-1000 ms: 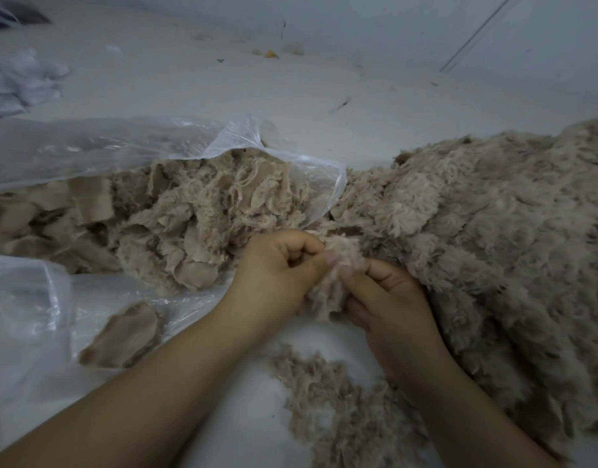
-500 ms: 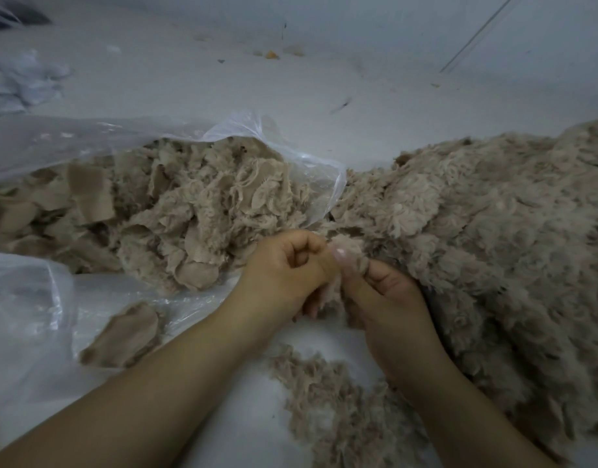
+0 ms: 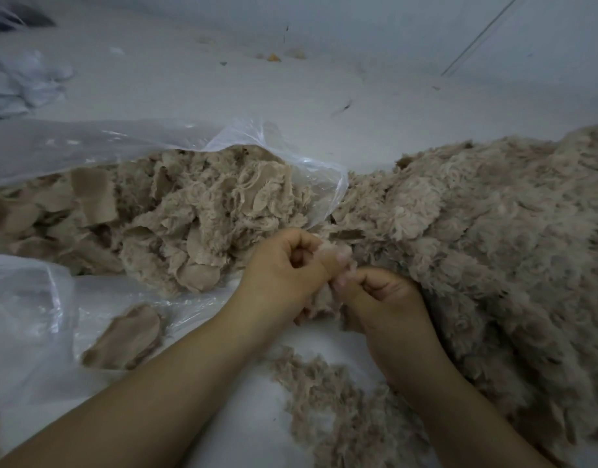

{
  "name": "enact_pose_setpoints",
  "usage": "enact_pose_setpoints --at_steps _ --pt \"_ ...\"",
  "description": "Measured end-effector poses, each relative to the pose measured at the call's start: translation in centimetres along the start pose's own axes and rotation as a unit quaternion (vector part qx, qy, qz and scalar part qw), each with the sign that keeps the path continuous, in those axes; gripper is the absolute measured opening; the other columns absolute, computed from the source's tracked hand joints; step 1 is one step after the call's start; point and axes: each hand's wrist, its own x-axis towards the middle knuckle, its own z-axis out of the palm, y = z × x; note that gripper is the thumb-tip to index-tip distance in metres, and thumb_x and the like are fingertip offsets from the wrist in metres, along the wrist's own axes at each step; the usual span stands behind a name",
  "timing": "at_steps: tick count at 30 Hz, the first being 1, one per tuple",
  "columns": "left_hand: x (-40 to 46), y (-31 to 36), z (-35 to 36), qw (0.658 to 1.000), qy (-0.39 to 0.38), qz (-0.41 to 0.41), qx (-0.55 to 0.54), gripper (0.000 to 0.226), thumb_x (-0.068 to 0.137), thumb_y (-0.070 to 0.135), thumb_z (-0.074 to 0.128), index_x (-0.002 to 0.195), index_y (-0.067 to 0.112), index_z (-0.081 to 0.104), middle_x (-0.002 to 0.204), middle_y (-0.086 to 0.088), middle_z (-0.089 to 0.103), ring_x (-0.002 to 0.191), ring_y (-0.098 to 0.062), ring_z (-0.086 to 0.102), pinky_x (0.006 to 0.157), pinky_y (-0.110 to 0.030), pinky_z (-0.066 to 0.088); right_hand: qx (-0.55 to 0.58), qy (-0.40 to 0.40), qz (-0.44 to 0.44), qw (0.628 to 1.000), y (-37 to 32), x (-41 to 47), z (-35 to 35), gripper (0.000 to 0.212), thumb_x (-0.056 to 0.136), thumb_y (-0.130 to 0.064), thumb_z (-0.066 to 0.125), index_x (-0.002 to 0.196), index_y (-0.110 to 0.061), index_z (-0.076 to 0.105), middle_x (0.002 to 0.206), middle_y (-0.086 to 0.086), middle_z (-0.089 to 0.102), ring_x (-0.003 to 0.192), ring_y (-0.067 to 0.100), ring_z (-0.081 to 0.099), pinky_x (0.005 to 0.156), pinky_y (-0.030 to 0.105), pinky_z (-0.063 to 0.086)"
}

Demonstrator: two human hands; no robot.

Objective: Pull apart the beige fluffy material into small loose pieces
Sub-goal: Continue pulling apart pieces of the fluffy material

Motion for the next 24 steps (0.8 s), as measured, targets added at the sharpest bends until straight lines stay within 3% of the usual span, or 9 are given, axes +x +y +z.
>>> enact_pose_setpoints --at_steps 3,6,11,13,16,18,20,22,24 --pt "0.2 -0.4 0.0 0.998 0.03 0.03 0.04 0.02 0.086 0.017 0.071 0.074 0.001 0.066 0.06 -0.019 0.064 0.048 -0.018 0.057 0.044 -0.027 0.045 -0.011 -0.012 -0.013 1.0 0.1 0.0 -0.1 0.036 0.081 -0.051 0.065 0.078 -0.016 0.074 0.057 0.007 0.058 0.052 0.015 0.047 0.052 0.03 0.042" --pt "0.3 -0.7 -0.3 0.996 0.059 0.038 0.06 0.027 0.094 0.012 0.061 0.072 -0.004 0.065 0.05 -0.013 0.06 0.039 -0.015 0.053 0.04 -0.021 0.041 0.008 -0.017 -0.017 1.0 0.4 0.1 -0.3 0.034 0.085 -0.047 0.064 0.078 -0.015 0.073 0.051 -0.01 0.053 0.045 0.003 0.042 0.046 0.017 0.038" --pt "0.4 -0.7 -0.2 0.993 0.081 0.04 0.073 0.025 0.099 0.007 0.052 0.078 0.009 0.065 0.047 0.002 0.058 0.036 -0.01 0.051 0.037 -0.02 0.04 0.021 0.009 -0.006 1.0 0.5 0.1 -0.2 0.038 0.082 -0.049 0.064 0.08 -0.012 0.071 0.051 -0.007 0.051 0.045 0.005 0.041 0.046 0.018 0.038" --pt "0.5 -0.5 -0.4 0.991 0.101 0.044 0.075 0.023 0.1 0.005 0.049 0.082 0.007 0.064 0.051 -0.001 0.06 0.038 -0.014 0.051 0.038 -0.019 0.04 0.037 0.011 0.001 0.999 0.4 0.1 -0.2 0.032 0.086 -0.043 0.064 0.078 -0.012 0.071 0.052 -0.006 0.051 0.046 0.005 0.042 0.046 0.019 0.038" --pt "0.5 -0.1 -0.8 0.995 0.091 0.025 0.013 0.022 0.101 0.01 0.049 0.085 0.001 0.061 0.056 -0.008 0.061 0.037 -0.022 0.051 0.035 -0.022 0.038 0.065 0.014 0.01 0.998 0.3 0.1 -0.4 0.039 0.086 -0.042 0.064 0.063 -0.011 0.055 0.051 -0.003 0.037 0.045 0.007 0.032 0.047 0.022 0.032" --pt "0.0 0.0 -0.8 0.999 0.029 0.013 -0.008 0.033 0.09 0.031 0.062 0.078 0.001 0.059 0.053 -0.011 0.059 0.035 -0.025 0.051 0.032 -0.024 0.039 0.08 0.002 0.009 0.997 0.1 0.1 -0.3 0.045 0.086 -0.043 0.065 0.073 0.0 0.058 0.055 0.016 0.04 0.046 0.015 0.036 0.048 0.029 0.035" --pt "-0.5 -0.1 -0.5 0.998 -0.038 -0.003 0.051 0.043 0.077 0.041 0.072 0.08 0.001 0.056 0.054 -0.018 0.059 0.034 -0.027 0.053 0.033 -0.026 0.04 0.098 -0.018 0.009 0.995 0.0 0.1 -0.2 0.049 0.087 -0.043 0.066 0.083 0.005 0.064 0.069 0.034 0.053 0.055 0.035 0.05 0.056 0.044 0.047" --pt "-0.5 -0.2 -0.2 0.996 -0.058 -0.016 0.069 0.033 0.085 0.027 0.072 0.082 -0.001 0.055 0.058 -0.023 0.062 0.034 -0.027 0.053 0.034 -0.026 0.041 0.096 -0.017 0.006 0.995 0.0 0.1 -0.1 0.046 0.087 -0.043 0.064 0.077 0.002 0.062 0.061 0.021 0.056 0.055 0.029 0.052 0.056 0.04 0.049" --pt "-0.2 -0.3 -0.3 0.999 -0.022 -0.024 0.03 0.019 0.095 0.01 0.06 0.078 0.002 0.058 0.053 -0.021 0.061 0.032 -0.024 0.051 0.032 -0.024 0.039 0.079 0.015 0.015 0.997 0.1 0.1 -0.2 0.048 0.085 -0.043 0.065 0.072 0.002 0.054 0.05 0.001 0.04 0.046 0.012 0.036 0.047 0.026 0.036"
